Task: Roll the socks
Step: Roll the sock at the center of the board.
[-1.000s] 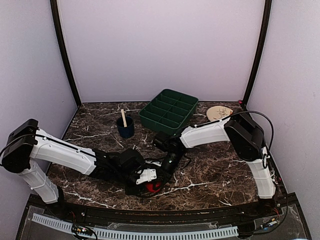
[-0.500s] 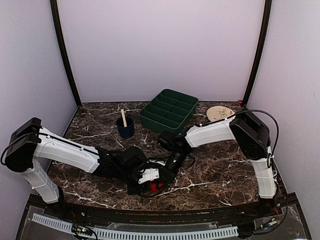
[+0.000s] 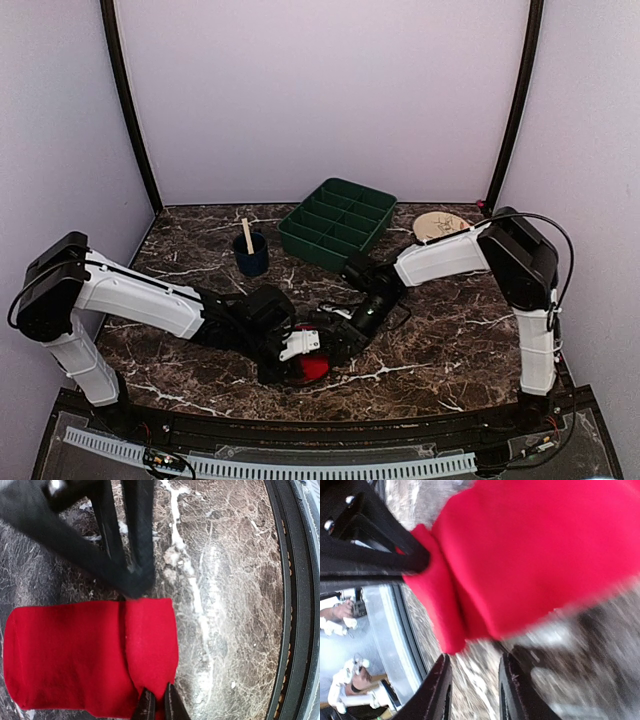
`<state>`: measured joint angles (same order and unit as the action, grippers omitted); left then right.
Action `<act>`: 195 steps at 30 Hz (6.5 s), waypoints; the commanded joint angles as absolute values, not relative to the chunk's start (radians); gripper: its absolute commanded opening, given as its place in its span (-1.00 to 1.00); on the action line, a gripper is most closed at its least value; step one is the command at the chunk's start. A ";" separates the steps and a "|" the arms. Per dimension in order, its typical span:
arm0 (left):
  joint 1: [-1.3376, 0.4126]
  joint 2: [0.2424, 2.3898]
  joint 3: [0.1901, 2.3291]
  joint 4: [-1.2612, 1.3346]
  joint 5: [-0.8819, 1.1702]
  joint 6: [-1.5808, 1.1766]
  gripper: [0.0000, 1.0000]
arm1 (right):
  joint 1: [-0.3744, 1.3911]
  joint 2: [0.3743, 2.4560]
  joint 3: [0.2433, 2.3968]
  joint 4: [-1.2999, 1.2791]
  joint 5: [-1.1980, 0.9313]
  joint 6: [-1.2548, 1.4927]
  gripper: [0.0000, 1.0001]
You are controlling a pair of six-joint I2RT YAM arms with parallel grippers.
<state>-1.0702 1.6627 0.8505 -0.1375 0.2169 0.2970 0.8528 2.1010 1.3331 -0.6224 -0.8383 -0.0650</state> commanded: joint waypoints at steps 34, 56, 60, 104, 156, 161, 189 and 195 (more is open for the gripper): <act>-0.829 1.938 1.164 -0.600 0.839 0.419 -0.88 | 1.008 1.561 0.916 -0.233 -0.226 -0.019 -0.39; -0.813 1.997 1.184 -0.625 0.893 0.418 -0.88 | 1.214 1.703 1.023 -0.248 -0.135 -0.129 -0.38; -0.812 2.002 1.183 -0.627 0.898 0.423 -0.88 | 1.227 1.743 1.060 -0.260 -0.114 -0.159 -0.37; -0.777 2.016 1.186 -0.662 0.912 0.431 -0.65 | 1.217 1.930 1.178 -0.288 -0.107 -0.230 -1.00; -0.621 1.568 0.824 -0.105 0.545 0.120 -0.26 | 1.085 1.977 1.299 -0.438 -0.311 -0.130 -1.00; -0.634 1.486 0.747 -0.011 0.526 0.137 -0.26 | 1.047 2.010 1.354 -0.514 -0.399 -0.127 -1.00; -0.900 1.528 0.765 -0.083 0.464 0.362 -0.20 | 0.970 2.094 1.448 -0.677 -0.660 -0.148 -1.00; -0.929 1.575 0.797 -0.103 0.414 0.391 -0.19 | 0.967 2.095 1.450 -0.679 -0.676 -0.150 -1.00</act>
<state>-0.9100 1.5528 0.7620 -0.0624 0.4530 0.3531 0.9760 2.0842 1.4418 -0.6735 -0.6415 -0.1410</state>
